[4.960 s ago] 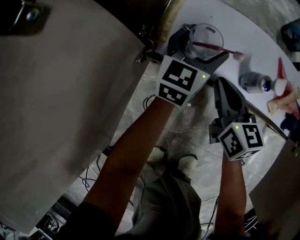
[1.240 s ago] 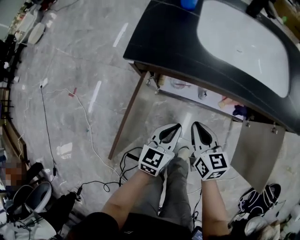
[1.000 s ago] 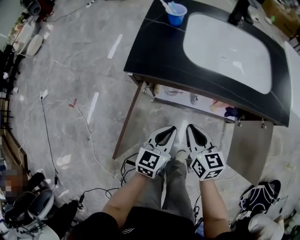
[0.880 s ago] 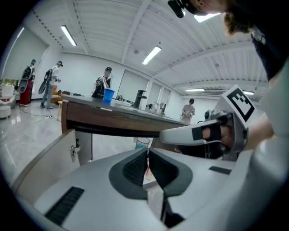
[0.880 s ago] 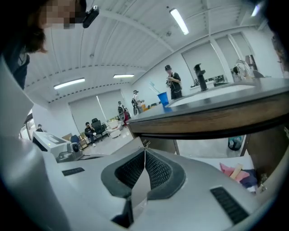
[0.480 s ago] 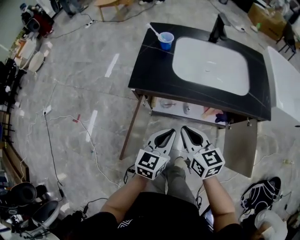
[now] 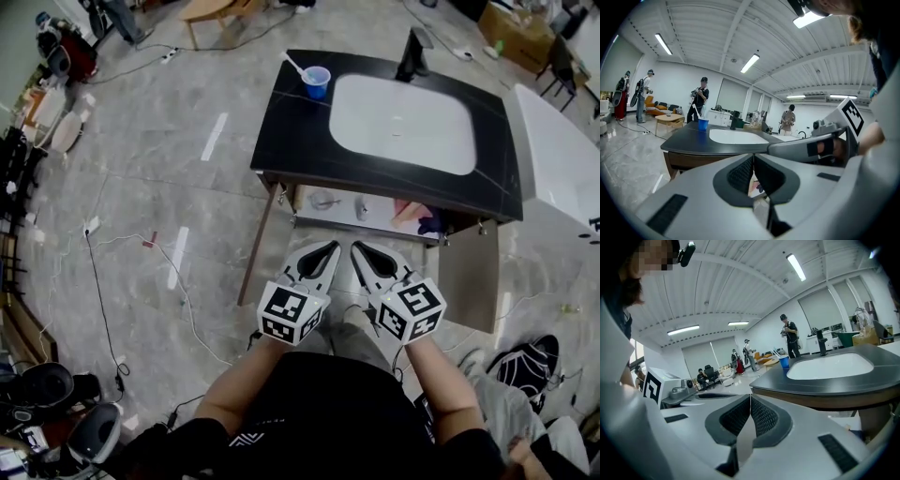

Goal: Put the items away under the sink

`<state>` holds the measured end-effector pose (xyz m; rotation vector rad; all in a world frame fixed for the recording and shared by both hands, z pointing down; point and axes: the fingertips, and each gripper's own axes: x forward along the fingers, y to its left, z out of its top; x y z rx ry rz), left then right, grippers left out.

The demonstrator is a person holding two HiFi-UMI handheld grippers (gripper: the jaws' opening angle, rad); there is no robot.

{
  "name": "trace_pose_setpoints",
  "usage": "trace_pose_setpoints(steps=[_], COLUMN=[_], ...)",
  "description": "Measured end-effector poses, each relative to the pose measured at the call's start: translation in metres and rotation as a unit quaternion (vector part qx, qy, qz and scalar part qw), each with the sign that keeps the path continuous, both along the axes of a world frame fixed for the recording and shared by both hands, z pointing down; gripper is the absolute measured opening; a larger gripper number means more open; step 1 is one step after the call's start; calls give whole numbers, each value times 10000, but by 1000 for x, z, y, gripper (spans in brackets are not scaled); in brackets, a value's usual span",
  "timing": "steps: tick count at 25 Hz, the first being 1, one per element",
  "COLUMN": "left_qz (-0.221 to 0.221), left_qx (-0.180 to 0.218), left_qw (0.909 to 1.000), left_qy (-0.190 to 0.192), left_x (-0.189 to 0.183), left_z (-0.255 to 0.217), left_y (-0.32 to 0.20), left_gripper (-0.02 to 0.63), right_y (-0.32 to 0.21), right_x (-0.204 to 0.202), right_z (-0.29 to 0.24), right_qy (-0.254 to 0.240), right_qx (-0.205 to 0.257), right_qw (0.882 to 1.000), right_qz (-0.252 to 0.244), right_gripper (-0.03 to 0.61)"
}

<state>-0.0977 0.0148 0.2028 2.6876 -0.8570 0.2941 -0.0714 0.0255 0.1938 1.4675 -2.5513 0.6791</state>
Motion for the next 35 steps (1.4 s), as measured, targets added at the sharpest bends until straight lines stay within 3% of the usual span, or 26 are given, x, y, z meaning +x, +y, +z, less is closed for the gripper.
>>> trace_pose_setpoints(steps=[14, 35], left_qz=[-178, -164], left_qx=[27, -180], left_qw=[9998, 9994], left_qy=[-88, -245], left_x=[-24, -29], left_z=[-20, -10], left_y=[-8, -2], left_gripper=[15, 15], right_y=[18, 25], right_x=[-3, -7], right_z=[-10, -5], right_qy=[133, 18], right_qx=[-83, -192], right_qw=[9999, 9998], right_qz=[7, 42], right_gripper=[34, 34])
